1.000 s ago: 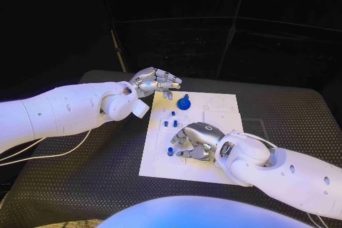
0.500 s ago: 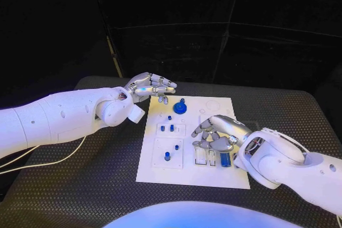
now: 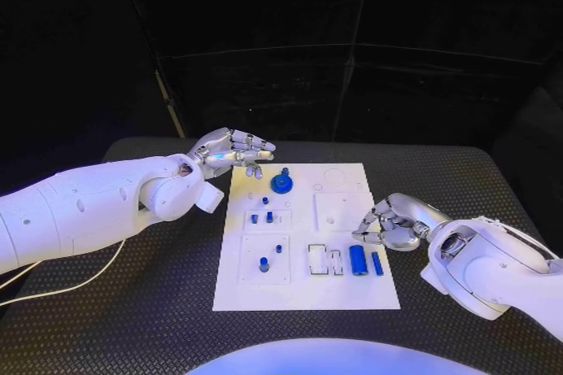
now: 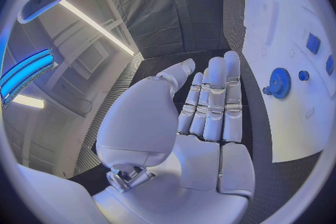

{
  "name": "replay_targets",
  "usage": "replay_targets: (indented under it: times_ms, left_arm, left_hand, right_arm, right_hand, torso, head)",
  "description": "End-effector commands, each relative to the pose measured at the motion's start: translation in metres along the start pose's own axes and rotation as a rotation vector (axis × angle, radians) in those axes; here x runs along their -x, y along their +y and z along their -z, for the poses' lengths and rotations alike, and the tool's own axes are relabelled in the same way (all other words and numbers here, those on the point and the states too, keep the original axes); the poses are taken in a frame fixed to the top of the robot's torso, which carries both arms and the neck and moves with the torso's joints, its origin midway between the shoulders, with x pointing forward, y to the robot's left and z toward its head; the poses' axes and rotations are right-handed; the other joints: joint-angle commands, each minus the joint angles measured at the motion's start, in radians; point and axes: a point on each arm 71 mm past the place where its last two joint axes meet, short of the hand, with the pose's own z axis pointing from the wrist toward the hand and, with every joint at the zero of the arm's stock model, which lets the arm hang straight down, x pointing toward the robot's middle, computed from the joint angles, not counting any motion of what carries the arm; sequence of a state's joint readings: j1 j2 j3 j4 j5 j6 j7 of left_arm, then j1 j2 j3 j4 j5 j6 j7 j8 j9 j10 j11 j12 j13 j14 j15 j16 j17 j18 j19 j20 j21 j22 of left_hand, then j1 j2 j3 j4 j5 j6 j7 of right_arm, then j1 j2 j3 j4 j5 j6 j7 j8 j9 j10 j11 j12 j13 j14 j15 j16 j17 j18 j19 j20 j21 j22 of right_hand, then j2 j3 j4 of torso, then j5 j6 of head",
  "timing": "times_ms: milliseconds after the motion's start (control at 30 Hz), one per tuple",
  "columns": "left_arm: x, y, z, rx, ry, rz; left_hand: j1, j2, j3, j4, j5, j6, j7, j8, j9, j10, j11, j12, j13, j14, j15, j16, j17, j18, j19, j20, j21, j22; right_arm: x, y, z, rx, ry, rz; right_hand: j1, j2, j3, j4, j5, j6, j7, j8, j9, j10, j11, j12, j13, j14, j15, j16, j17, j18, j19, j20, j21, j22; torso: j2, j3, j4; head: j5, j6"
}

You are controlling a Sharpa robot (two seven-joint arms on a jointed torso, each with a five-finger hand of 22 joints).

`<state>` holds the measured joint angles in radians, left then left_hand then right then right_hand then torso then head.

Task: Assemble the parts on the task board

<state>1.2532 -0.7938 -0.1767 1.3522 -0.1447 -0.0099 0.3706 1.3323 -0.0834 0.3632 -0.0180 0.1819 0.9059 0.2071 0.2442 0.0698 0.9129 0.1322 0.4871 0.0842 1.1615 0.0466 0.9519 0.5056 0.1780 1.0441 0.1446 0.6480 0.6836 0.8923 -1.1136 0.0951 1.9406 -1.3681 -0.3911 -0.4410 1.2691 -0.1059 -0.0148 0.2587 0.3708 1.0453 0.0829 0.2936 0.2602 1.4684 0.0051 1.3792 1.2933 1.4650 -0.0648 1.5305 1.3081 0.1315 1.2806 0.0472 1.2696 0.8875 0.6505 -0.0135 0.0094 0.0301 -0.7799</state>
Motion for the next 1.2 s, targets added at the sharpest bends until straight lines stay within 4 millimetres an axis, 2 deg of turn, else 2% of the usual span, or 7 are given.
replay_targets:
  times_ms: [33, 200, 333, 433, 500, 1200]
  left_arm:
    - [-0.001, -0.001, -0.001, -0.019, -0.004, -0.001]
    - [-0.003, -0.001, -0.001, -0.020, 0.002, 0.002]
    - [-0.002, 0.000, 0.000, -0.019, 0.001, 0.002]
    - [-0.002, 0.000, 0.001, -0.019, -0.001, 0.002]
    - [-0.001, 0.000, 0.001, -0.019, -0.002, 0.002]
    - [-0.002, 0.000, 0.002, -0.016, 0.006, 0.006]
  left_hand:
    - [0.002, 0.008, -0.006, 0.002, -0.004, -0.003, 0.000, 0.000, 0.001, -0.008, 0.001, 0.006, -0.001, -0.007, 0.001, -0.007, 0.001, 0.004, -0.006, 0.003, -0.007, -0.001]
    - [0.002, 0.008, -0.006, 0.002, -0.004, -0.003, 0.000, 0.000, 0.001, -0.008, 0.001, 0.006, -0.001, -0.007, 0.001, -0.007, 0.001, 0.004, -0.006, 0.003, -0.007, -0.001]
    - [0.002, 0.008, -0.006, 0.002, -0.004, -0.003, 0.000, 0.000, 0.001, -0.008, 0.001, 0.006, -0.001, -0.007, 0.001, -0.007, 0.001, 0.004, -0.006, 0.003, -0.007, -0.001]
    - [0.002, 0.008, -0.006, 0.002, -0.004, -0.003, 0.000, 0.000, 0.001, -0.008, 0.001, 0.006, -0.001, -0.007, 0.001, -0.007, 0.001, 0.004, -0.006, 0.003, -0.007, -0.001]
    - [0.002, 0.008, -0.006, 0.002, -0.004, -0.003, 0.000, 0.000, 0.001, -0.008, 0.001, 0.006, -0.001, -0.007, 0.001, -0.007, 0.001, 0.004, -0.006, 0.003, -0.007, -0.001]
    - [0.003, 0.009, -0.006, 0.001, -0.004, -0.002, -0.001, 0.002, 0.001, -0.007, 0.000, 0.009, -0.001, -0.007, 0.000, -0.006, 0.002, 0.005, -0.005, 0.003, -0.007, -0.001]
  right_arm:
    - [0.001, -0.006, 0.003, -0.079, 0.002, 0.106]
    - [-0.006, -0.012, 0.004, -0.103, 0.032, 0.139]
    - [-0.017, -0.015, 0.006, -0.109, 0.054, 0.148]
    - [-0.023, -0.016, 0.008, -0.110, 0.063, 0.160]
    - [-0.026, -0.017, 0.007, -0.113, 0.067, 0.165]
    - [-0.044, -0.008, -0.007, -0.093, 0.110, 0.178]
  right_hand:
    - [-0.007, 0.006, -0.027, 0.014, -0.024, -0.022, 0.000, 0.019, 0.024, 0.000, -0.001, 0.014, 0.045, 0.091, 0.003, 0.010, 0.186, -0.016, 0.011, 0.000, 0.007, 0.010]
    - [-0.007, 0.012, -0.055, 0.026, -0.046, -0.043, 0.002, 0.039, 0.050, 0.000, 0.000, 0.019, 0.055, 0.091, 0.004, 0.012, 0.191, -0.017, 0.013, 0.001, 0.009, 0.016]
    - [-0.008, 0.016, -0.072, 0.028, -0.054, -0.055, 0.002, 0.050, 0.065, 0.000, 0.001, 0.020, 0.059, 0.092, 0.005, 0.014, 0.195, -0.017, 0.014, 0.002, 0.011, 0.020]
    - [-0.008, 0.017, -0.081, 0.029, -0.057, -0.063, 0.003, 0.056, 0.073, -0.002, 0.002, 0.018, 0.059, 0.092, 0.005, 0.014, 0.196, -0.018, 0.014, 0.003, 0.011, 0.020]
    - [-0.009, 0.020, -0.087, 0.030, -0.059, -0.067, 0.003, 0.061, 0.078, -0.002, 0.002, 0.018, 0.060, 0.092, 0.006, 0.014, 0.196, -0.018, 0.014, 0.003, 0.011, 0.022]
    - [-0.014, 0.028, -0.110, 0.031, -0.068, -0.084, 0.004, 0.078, 0.100, -0.006, 0.003, 0.014, 0.059, 0.092, 0.007, 0.015, 0.199, -0.019, 0.015, 0.004, 0.013, 0.029]
  torso:
    - [-0.006, -0.0023, -0.0052]
    - [-0.009, -0.0031, -0.0027]
    - [-0.009, -0.0009, -0.0025]
    - [-0.009, -0.0033, -0.0028]
    - [-0.009, -0.0035, -0.0037]
    - [-0.009, -0.0032, -0.0051]
  head:
    - [-0.017, -0.003]
    - [-0.024, -0.006]
    - [-0.019, -0.007]
    - [-0.023, -0.009]
    - [-0.024, -0.010]
    - [-0.017, -0.019]
